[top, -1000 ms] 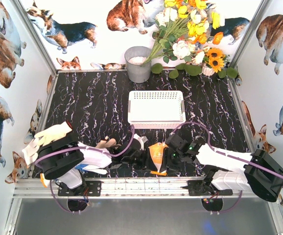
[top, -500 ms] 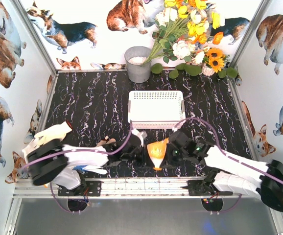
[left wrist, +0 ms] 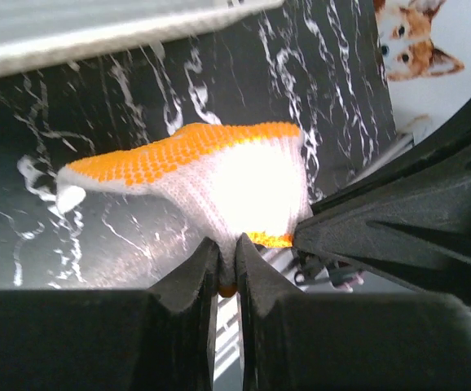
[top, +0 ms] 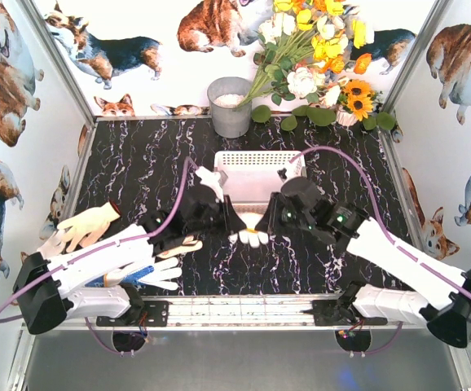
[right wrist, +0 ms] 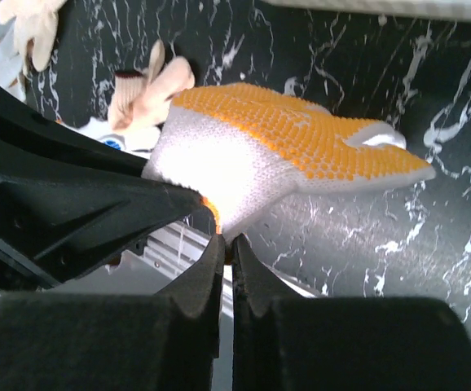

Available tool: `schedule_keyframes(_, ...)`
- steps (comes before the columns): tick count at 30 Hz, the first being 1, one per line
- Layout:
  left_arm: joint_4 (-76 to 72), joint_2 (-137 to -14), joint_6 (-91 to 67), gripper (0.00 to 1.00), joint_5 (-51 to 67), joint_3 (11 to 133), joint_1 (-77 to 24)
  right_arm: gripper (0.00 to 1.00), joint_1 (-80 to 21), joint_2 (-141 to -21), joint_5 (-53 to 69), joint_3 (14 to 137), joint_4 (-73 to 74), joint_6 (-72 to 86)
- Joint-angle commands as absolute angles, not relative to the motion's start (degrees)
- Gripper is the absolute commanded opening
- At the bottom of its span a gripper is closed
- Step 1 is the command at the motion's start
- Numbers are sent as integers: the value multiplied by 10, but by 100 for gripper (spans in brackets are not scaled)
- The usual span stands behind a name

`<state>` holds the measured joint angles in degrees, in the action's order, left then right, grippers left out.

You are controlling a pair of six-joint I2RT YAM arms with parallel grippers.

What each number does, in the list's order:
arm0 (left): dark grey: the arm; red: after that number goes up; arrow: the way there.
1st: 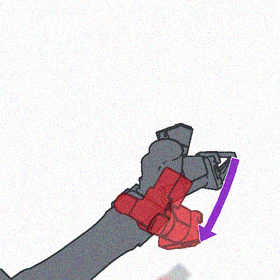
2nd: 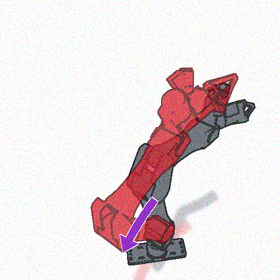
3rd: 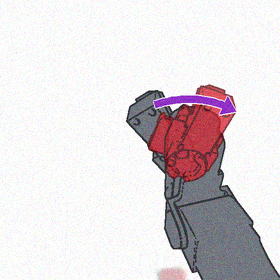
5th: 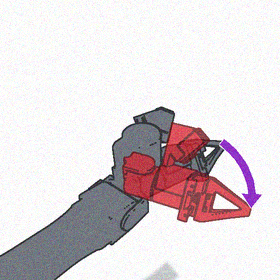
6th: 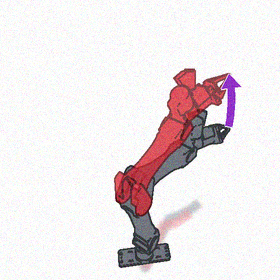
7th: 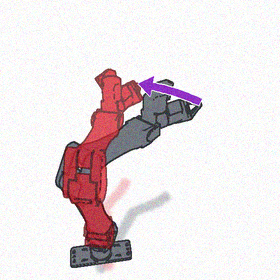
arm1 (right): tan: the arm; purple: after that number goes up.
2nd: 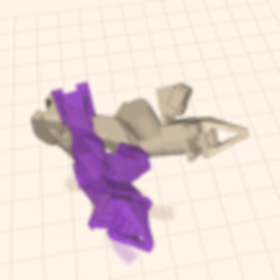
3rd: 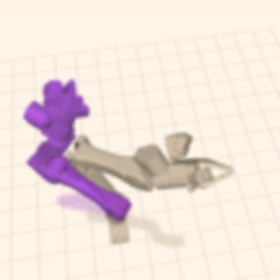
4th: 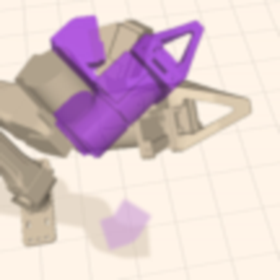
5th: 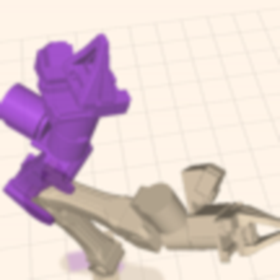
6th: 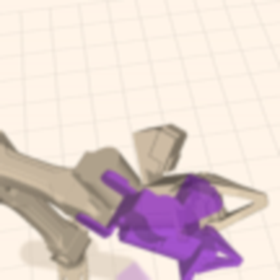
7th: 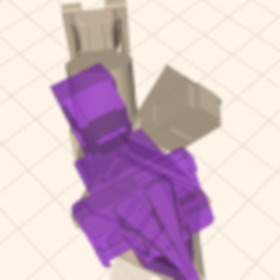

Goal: Put the gloves into the storage basket
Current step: Adjust the glove at the center of the board.

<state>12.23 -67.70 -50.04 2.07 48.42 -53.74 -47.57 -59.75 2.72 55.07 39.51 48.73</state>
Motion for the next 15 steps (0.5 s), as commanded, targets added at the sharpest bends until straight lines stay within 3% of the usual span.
schedule_keyframes(1, 171, -673, -422, 3, 17, 540, -502, 0, -462, -627, 16, 616, 364, 433)
schedule_keyframes(6, 184, -677, -413, 3, 32, 536, -501, 0, -461, -637, 45, 604, 356, 438)
schedule_keyframes(11, 90, -694, -504, 2, 106, 398, -526, 0, -463, -645, 124, 469, 300, 506)
schedule_keyframes(15, 67, -738, -531, 2, 108, 360, -586, 0, -491, -672, 152, 393, 252, 546)
